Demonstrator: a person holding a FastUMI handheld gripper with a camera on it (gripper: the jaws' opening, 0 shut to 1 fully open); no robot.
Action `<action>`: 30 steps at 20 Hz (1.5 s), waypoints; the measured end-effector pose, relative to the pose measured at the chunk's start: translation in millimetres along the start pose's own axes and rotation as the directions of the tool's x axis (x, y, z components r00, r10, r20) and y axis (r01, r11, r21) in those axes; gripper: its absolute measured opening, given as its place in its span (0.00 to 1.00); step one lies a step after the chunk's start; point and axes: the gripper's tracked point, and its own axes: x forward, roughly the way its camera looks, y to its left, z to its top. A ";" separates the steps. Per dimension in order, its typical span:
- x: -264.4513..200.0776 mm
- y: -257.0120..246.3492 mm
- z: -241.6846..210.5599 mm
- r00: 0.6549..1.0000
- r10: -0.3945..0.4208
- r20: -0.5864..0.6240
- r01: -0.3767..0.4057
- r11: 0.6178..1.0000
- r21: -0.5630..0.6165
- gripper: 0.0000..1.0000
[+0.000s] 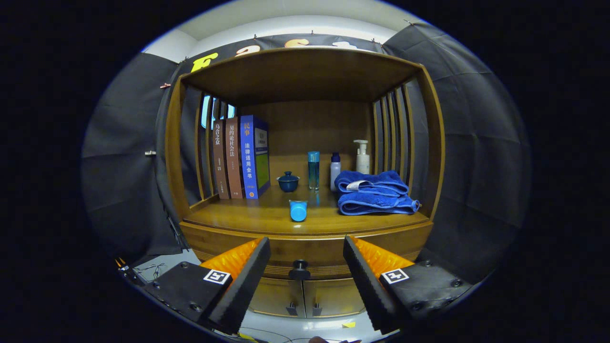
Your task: Pull open the drawer, take out the items inside it, and place them on the countertop above the cabinet.
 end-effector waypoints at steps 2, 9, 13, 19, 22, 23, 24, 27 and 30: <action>-15.3 -2.1 13.1 1.000 -0.004 0.008 0.004 1.000 0.006 0.99; -64.1 -10.7 85.5 0.998 -0.006 0.064 0.003 0.998 0.056 0.99; -86.7 -12.3 122.6 0.997 0.002 0.072 -0.004 1.000 0.029 1.00; -113.9 -4.2 168.6 0.994 0.024 0.108 -0.028 0.999 0.042 1.00; -123.2 -3.4 186.7 0.991 0.027 0.134 -0.034 0.998 0.047 1.00; -124.9 -3.9 191.9 0.989 0.024 0.145 -0.031 0.999 0.045 1.00; -128.6 -4.1 195.2 0.988 0.022 0.153 -0.029 0.999 0.044 1.00; -135.8 -5.1 202.8 0.985 0.017 0.171 -0.025 0.999 0.047 1.00; -138.2 -6.4 203.3 0.984 0.021 0.177 -0.031 0.998 0.055 1.00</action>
